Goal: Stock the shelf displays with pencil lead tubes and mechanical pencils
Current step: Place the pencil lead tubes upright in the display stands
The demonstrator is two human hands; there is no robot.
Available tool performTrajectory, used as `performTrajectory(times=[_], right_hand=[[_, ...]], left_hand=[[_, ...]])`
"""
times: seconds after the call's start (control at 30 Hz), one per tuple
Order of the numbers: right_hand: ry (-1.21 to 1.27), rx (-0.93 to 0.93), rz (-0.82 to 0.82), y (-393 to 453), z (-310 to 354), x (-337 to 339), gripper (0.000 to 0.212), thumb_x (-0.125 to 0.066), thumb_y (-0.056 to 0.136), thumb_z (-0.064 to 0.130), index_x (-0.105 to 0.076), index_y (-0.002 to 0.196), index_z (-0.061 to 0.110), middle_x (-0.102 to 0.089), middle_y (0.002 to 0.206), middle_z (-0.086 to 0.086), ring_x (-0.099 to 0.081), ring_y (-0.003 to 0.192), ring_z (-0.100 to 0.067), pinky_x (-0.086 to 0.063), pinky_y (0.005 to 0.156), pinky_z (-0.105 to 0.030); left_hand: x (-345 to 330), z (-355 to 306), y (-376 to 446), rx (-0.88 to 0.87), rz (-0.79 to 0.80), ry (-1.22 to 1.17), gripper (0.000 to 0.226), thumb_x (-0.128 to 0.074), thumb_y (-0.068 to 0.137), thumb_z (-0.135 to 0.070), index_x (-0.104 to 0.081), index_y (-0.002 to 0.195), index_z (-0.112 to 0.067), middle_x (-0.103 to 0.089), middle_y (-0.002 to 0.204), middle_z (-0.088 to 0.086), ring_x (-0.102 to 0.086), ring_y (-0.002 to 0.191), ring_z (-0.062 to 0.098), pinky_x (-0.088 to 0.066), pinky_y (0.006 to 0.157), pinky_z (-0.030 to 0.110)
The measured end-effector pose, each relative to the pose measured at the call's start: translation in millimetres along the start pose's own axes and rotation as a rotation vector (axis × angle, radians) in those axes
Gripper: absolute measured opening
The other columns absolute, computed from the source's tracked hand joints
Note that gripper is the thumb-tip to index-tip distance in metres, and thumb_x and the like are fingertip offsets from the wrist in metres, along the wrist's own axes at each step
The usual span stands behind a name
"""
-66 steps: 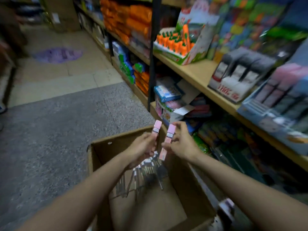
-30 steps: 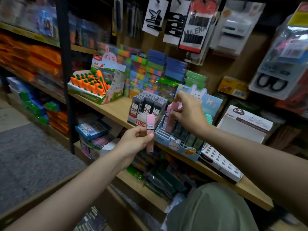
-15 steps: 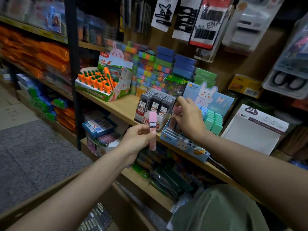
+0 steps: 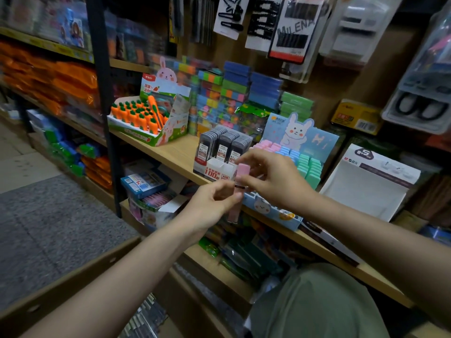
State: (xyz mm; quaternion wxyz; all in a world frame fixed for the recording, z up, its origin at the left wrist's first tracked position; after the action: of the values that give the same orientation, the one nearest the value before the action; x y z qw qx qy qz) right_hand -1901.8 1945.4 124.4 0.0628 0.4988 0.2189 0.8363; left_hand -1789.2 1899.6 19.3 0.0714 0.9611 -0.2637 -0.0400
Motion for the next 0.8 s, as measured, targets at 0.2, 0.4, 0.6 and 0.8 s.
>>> performTrajectory(times=[0.2,0.4,0.6,0.8], right_hand=[[-0.015,-0.094,-0.173,23.3,-31.5,66.7,0.023,-0.082,0.077,0.027,-0.070,0.095,0.021,-0.071,0.088,0.008,-0.069,0.072,-0.005,-0.058,0.069,-0.022],[-0.153,-0.106,-0.118,44.9,-53.7,61.0,0.014,-0.077,0.079,0.019,-0.068,0.084,0.010,-0.072,0.085,-0.003,-0.069,0.078,-0.019,-0.050,0.075,-0.031],[-0.176,-0.092,-0.102,51.0,-64.1,41.6,0.014,-0.076,0.080,0.019,-0.068,0.090,0.013,-0.071,0.088,-0.005,-0.063,0.074,-0.017,-0.047,0.068,-0.028],[-0.236,-0.018,-0.094,50.0,-56.2,35.4,0.015,-0.076,0.080,0.020,-0.066,0.090,0.014,-0.070,0.086,-0.006,-0.064,0.079,-0.022,-0.052,0.070,-0.033]], left_hand=[[0.4,0.8,-1.2,-0.091,-0.181,0.470,0.039,-0.070,0.087,-0.031,-0.054,0.123,-0.032,-0.056,0.121,-0.007,-0.057,0.111,0.008,-0.050,0.098,0.035],[-8.6,4.0,19.3,0.015,-0.416,0.617,0.058,-0.068,0.087,-0.039,-0.046,0.136,-0.017,-0.046,0.135,0.001,-0.049,0.118,0.015,-0.043,0.100,0.030],[-25.2,11.4,32.4,0.021,-0.459,0.546,0.047,-0.067,0.088,-0.041,-0.052,0.127,-0.018,-0.055,0.126,-0.001,-0.051,0.117,0.017,-0.042,0.091,0.027],[-26.7,18.8,36.3,0.049,-0.496,0.498,0.039,-0.073,0.083,-0.036,-0.053,0.114,-0.021,-0.055,0.115,-0.002,-0.053,0.103,0.014,-0.043,0.081,0.026]])
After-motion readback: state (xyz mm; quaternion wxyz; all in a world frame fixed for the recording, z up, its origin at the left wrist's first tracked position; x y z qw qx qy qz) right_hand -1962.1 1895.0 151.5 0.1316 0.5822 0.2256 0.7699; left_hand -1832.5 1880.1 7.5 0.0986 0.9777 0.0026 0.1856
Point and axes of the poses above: each hand's wrist, its own y-axis towards the middle knuckle, its own x-axis out of the back of the hand, z = x × y, the point moved 6 cm from there along y, towards the middle knuckle
